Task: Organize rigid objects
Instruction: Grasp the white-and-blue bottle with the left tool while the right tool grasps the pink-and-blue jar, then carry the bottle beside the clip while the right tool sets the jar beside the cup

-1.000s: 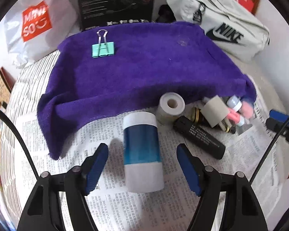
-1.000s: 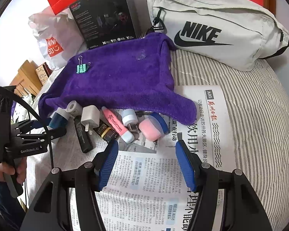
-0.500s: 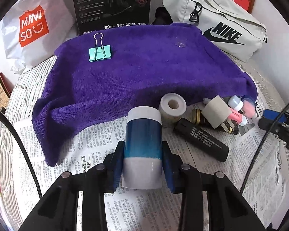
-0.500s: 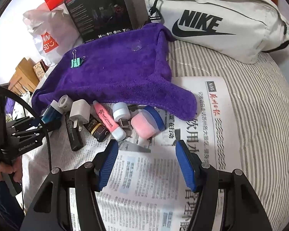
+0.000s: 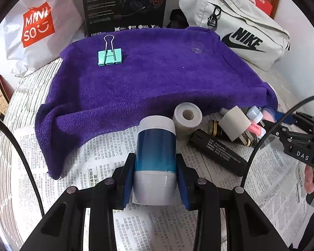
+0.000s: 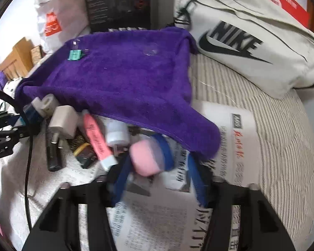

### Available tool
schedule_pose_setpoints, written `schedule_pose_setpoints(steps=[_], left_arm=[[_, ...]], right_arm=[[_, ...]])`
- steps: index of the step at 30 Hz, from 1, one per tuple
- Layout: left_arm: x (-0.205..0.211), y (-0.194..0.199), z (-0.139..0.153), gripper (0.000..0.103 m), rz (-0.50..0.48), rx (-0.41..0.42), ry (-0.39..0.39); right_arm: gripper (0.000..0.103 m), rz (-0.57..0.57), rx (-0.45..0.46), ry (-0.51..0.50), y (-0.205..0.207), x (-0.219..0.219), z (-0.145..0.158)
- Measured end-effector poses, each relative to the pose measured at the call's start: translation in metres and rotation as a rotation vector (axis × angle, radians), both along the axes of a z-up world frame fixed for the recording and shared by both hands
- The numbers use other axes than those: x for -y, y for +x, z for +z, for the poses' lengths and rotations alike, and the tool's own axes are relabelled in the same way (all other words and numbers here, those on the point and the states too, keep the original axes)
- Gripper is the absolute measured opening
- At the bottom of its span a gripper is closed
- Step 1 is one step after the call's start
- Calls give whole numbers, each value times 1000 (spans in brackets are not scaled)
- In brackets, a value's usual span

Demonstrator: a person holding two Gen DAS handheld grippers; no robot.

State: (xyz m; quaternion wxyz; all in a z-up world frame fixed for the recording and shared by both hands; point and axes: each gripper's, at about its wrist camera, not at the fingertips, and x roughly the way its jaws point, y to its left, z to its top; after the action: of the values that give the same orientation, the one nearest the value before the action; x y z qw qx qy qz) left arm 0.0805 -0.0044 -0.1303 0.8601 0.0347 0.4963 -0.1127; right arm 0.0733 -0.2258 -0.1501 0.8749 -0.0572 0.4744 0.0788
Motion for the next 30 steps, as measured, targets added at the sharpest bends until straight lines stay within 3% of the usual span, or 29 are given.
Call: schedule_pose_setpoints(steps=[8, 16, 30], left_arm=[[2, -1, -1, 35, -10, 24, 12], [-10, -1, 0, 34, -16, 22, -69], [-25, -12, 24, 34, -1, 44, -83]], right_arm=[[38, 15, -1, 29, -8, -1, 2], [38, -13, -9, 25, -6, -5, 2], [38, -22, 10, 50, -15, 6, 26]])
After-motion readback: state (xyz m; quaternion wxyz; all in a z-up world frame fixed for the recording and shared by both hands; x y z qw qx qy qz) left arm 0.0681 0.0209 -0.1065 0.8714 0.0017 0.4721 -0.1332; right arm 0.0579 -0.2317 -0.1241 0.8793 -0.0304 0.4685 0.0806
